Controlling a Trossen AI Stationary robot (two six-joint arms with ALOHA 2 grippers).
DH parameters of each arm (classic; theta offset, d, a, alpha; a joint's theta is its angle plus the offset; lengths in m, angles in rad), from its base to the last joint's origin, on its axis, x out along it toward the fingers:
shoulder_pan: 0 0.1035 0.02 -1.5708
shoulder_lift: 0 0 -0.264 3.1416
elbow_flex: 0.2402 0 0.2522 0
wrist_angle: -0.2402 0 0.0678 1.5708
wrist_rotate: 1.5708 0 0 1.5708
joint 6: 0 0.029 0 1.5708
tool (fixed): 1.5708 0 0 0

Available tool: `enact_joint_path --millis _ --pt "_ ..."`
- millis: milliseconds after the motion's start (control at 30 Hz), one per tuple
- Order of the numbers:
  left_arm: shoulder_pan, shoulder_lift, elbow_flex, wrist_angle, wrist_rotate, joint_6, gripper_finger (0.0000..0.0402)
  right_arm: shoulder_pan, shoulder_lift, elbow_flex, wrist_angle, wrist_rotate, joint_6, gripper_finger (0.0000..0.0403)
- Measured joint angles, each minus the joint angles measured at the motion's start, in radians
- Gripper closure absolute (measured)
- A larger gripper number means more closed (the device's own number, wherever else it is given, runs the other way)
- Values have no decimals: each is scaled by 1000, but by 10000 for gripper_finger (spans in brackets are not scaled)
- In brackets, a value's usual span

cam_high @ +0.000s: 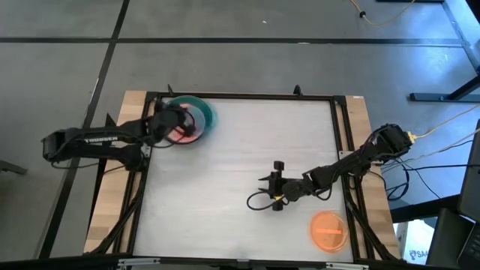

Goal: Stack plastic plates
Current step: Stack the light blue plate on top of the light pink plate, then stack the light orange plate on top of the light blue plate

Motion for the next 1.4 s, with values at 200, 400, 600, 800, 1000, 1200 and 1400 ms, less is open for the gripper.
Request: enact_joint_path --millis 200,400,600,800,1000,1200,1400 --pt "167 -2 0 -198 -23 -13 401 0 0 0 -11 0 2 253" --pt "253 -2 0 -233 60 -47 401 0 0 0 -11 0 2 253" --pt "292 -2 0 -256 150 -69 380 0 0 0 -10 0 2 253" --pt "323 -2 0 -308 175 -72 314 0 0 0 -11 0 2 253" --pt "280 -3 0 -216 348 -89 269 0 0 0 -11 0 2 253" --pt "151 3 -13 -35 566 -87 257 0 0 0 -11 0 2 253" --pt "-48 4 -159 320 680 -123 256 0 0 6 29 0 -17 253"
